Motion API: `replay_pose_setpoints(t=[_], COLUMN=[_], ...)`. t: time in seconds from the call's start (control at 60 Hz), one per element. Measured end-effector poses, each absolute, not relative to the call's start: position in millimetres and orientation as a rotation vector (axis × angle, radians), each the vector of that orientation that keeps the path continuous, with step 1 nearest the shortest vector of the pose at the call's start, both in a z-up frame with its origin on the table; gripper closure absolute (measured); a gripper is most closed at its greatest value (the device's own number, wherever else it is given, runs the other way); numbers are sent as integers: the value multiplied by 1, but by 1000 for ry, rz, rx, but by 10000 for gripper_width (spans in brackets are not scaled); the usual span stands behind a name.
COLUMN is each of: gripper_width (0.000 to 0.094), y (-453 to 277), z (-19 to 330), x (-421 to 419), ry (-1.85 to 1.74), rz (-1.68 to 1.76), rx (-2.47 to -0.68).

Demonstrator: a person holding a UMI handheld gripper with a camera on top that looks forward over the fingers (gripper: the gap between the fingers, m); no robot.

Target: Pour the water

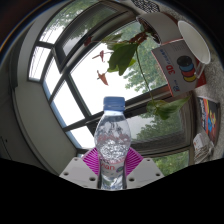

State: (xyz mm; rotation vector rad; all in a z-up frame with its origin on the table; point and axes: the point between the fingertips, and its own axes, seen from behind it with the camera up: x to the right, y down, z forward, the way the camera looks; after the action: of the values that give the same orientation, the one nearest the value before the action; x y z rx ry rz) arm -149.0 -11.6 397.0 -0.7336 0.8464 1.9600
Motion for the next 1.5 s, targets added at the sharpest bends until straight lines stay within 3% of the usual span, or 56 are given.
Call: replay_pose_setpoints(t=[0.15, 0.25, 0.467, 0.65, 0.75, 0.883, 0.967, 1.033, 1.133, 1.383, 1.5], gripper_width=[660, 662, 660, 660, 662, 662, 663, 664, 662, 663, 662], y=[13, 30, 31, 21, 20, 0, -6, -11, 12, 56, 60], z=[333, 300, 293, 344, 397, 459, 477, 472, 423, 206, 137], x=[-82, -72, -77, -69, -50, 6, 42, 69, 98, 137, 132], ry=[1176, 1320, 1376, 1085, 781, 443, 302, 202, 109, -31, -81], rz=[2127, 2172, 2251, 2048, 1741, 1222, 880, 632, 318, -26, -61], rx=[-552, -527, -546, -802, -956, -1018, -1039, -1086, -1229, -1632, -1748])
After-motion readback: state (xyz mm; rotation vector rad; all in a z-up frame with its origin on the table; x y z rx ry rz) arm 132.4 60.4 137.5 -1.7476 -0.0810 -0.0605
